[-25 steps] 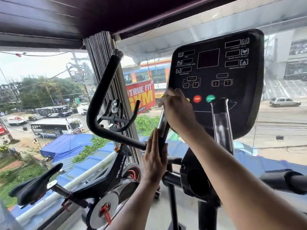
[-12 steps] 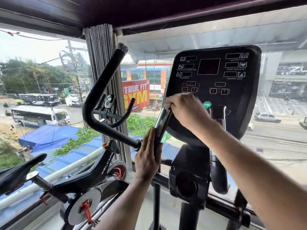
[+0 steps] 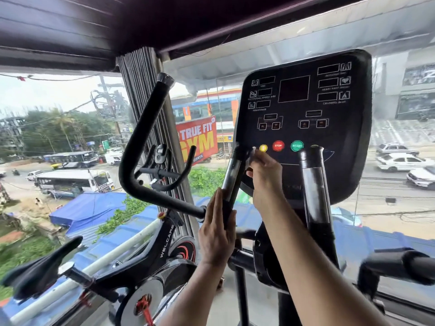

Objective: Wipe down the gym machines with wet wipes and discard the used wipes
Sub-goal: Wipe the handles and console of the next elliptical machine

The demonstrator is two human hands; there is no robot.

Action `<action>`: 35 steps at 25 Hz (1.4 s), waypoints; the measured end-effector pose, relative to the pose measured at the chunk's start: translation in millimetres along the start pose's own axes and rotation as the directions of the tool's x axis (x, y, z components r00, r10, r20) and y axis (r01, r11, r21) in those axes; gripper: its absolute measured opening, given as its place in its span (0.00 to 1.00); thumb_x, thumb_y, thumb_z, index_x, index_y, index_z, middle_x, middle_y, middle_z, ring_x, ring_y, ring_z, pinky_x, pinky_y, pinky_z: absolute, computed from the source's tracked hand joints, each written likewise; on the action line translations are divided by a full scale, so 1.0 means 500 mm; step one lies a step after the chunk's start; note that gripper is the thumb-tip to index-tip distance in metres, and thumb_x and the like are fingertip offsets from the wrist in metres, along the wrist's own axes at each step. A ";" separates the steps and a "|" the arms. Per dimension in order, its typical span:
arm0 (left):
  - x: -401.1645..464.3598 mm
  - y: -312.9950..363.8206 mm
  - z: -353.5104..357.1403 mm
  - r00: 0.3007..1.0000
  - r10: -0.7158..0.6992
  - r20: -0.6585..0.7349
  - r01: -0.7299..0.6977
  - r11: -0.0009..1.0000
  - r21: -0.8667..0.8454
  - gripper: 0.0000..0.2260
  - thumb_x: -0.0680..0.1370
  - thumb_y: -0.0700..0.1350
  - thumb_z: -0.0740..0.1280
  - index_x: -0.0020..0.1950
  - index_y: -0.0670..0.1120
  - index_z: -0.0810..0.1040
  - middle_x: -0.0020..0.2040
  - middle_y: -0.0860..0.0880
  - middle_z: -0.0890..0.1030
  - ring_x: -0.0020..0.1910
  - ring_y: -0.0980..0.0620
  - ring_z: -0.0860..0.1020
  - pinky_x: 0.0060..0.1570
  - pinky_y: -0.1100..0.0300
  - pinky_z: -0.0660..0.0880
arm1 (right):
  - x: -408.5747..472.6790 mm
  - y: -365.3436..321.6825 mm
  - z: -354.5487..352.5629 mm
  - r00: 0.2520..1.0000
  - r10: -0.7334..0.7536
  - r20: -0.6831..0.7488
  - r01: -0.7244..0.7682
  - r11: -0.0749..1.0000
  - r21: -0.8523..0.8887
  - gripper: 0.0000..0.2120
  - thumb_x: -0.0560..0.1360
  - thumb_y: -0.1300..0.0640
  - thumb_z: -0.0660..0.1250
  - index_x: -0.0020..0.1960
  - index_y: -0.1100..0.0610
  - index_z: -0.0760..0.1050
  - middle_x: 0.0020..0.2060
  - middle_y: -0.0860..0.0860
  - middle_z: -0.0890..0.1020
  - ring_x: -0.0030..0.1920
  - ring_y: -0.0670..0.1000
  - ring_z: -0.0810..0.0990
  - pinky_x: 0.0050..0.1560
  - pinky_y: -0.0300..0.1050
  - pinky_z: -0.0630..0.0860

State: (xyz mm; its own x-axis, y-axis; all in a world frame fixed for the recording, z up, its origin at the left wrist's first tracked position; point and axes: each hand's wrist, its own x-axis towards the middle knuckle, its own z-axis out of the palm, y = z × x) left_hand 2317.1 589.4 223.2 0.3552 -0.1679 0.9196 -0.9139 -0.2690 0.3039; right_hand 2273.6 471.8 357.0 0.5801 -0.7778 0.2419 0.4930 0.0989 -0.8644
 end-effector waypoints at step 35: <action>-0.013 -0.008 0.003 0.999 -0.022 0.038 0.026 0.996 -0.084 0.25 0.87 0.53 0.57 0.79 0.40 0.64 0.75 0.41 0.72 0.73 0.46 0.71 0.70 0.71 0.67 | -0.061 0.083 -0.033 0.948 -0.320 0.002 0.318 0.944 0.086 0.11 0.76 0.67 0.72 0.53 0.55 0.83 0.47 0.49 0.87 0.50 0.47 0.87 0.54 0.48 0.83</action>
State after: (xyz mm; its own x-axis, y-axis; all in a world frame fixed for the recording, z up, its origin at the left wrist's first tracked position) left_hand 2318.8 590.4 215.7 0.3828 -0.1980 0.9024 -0.9179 -0.1923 0.3472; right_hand 2265.5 489.3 306.5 0.3934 -0.7674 0.5063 0.7057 -0.1008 -0.7013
